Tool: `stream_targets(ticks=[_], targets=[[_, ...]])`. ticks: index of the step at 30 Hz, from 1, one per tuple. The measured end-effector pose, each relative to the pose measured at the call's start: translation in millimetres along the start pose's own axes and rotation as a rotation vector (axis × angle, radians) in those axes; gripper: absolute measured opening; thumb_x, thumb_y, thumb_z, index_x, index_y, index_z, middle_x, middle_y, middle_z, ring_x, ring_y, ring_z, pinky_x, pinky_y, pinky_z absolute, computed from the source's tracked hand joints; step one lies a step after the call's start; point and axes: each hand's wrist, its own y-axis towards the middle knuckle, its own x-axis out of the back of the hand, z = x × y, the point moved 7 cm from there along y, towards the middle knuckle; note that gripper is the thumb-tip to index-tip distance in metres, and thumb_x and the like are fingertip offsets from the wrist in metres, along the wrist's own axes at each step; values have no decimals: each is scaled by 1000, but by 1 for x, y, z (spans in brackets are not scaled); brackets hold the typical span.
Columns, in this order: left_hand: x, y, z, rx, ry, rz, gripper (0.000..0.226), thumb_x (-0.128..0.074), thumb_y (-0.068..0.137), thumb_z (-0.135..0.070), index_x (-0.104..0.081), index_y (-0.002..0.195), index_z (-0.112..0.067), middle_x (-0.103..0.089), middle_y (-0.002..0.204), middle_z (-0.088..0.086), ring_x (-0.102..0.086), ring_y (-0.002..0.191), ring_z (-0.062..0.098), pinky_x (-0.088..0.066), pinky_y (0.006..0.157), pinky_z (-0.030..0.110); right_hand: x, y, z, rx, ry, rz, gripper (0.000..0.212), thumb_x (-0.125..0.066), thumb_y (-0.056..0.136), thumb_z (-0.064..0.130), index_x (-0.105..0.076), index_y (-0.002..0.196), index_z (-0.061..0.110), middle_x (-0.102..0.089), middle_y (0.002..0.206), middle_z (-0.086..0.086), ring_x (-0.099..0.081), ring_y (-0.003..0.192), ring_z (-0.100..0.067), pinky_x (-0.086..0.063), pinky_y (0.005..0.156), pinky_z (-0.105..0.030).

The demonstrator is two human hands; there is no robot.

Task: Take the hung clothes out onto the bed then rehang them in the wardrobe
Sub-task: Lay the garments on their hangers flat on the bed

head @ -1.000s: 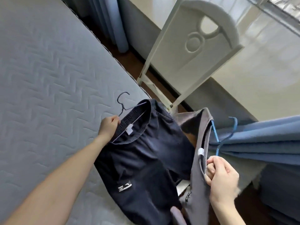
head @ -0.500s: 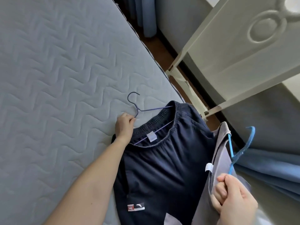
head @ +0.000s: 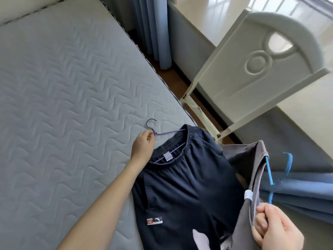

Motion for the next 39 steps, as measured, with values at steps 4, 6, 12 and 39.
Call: stream_targets(ticks=[4, 6, 12, 39], targets=[[59, -124, -73, -192, -93, -48, 27, -49, 95, -21, -68, 112, -10, -69, 109, 4, -64, 98, 20, -47, 86, 26, 82, -38, 40, 72, 44, -2, 29, -43, 99, 3, -52, 76, -12, -32, 36, -1, -20, 28, -9, -22, 44, -13], [82, -199, -99, -265, -114, -52, 28, -49, 95, -22, -69, 111, -12, -70, 109, 1, -63, 99, 15, -47, 90, 26, 128, -65, 63, 123, 80, -2, 29, -43, 99, 2, -52, 73, -8, -32, 36, 1, -20, 28, -7, -21, 43, -11], [77, -428, -86, -203, -183, 16, 36, -44, 92, -30, -69, 111, -13, -67, 108, -3, -63, 103, 17, -49, 91, 26, 256, -162, 92, 260, 123, 155, 30, -41, 99, 1, -51, 71, -5, -31, 40, 4, -22, 32, -4, -16, 41, -11], [240, -836, 285, 445, -391, -320, 23, -47, 99, -17, -64, 93, -30, -69, 97, -7, -64, 98, 10, -44, 80, 23, 220, -440, -51, 137, 36, 540, 29, -45, 93, 7, -51, 65, 8, -38, 42, 10, -28, 37, -4, -19, 39, -14]])
